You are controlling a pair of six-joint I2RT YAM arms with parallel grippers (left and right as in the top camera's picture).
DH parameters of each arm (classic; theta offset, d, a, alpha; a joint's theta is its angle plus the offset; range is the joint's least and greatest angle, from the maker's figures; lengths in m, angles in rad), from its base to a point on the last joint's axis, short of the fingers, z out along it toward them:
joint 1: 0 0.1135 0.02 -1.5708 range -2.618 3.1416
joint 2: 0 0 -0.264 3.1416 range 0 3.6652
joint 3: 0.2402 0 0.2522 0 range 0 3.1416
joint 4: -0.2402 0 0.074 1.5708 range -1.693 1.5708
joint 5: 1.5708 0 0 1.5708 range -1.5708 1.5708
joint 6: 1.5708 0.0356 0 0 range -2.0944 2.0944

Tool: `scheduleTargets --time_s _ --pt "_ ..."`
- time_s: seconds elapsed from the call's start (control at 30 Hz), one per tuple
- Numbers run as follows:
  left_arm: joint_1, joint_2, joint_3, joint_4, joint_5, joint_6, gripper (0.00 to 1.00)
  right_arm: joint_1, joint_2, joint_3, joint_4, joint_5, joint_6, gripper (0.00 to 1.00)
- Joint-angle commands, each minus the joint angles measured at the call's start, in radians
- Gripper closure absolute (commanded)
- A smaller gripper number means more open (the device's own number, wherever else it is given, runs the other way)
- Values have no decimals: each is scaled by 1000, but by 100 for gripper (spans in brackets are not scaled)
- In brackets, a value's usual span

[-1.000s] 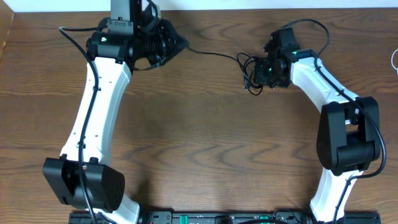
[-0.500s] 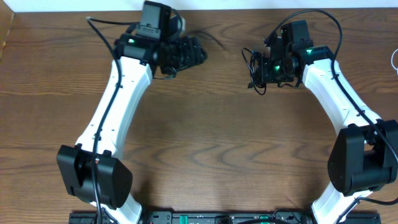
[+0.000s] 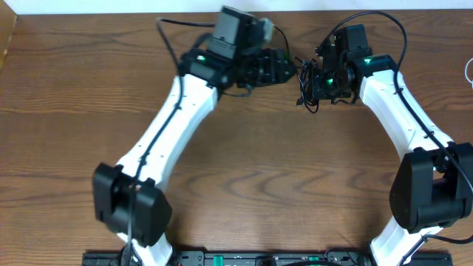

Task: Untangle cables

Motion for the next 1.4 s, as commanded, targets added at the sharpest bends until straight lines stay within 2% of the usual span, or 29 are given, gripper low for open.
scheduleTargets --time_s 0.0,0.27,0.37,0.4,0.43,0.5,1.0,1.27,1.37 --pt "-41 87 -3 43 17 -72 36 5 -8 2 -1 1 -14 99" --pt "-59 161 -3 101 0 -88 46 4 -8 2 -4 2 -15 99" --pt "-59 162 -3 95 -31 -88 62 4 -8 2 -4 1 -15 99" --pt "-59 165 -3 87 -51 -88 76 4 -8 2 -4 1 -15 99" --pt "-59 167 -3 79 -71 -88 85 2 -9 2 -5 1 -15 99" --pt "-55 170 -3 56 -128 -88 92 -9 -15 2 -8 1 -15 99" --pt "4 171 -3 3 -160 -72 93 -296 -37 2 -45 -33 16 99" --pt "13 171 -3 -1 -159 -68 92 -356 -37 2 -63 -24 87 99" --pt "14 171 -3 -8 -160 -34 92 -363 -37 2 -67 31 97 92"
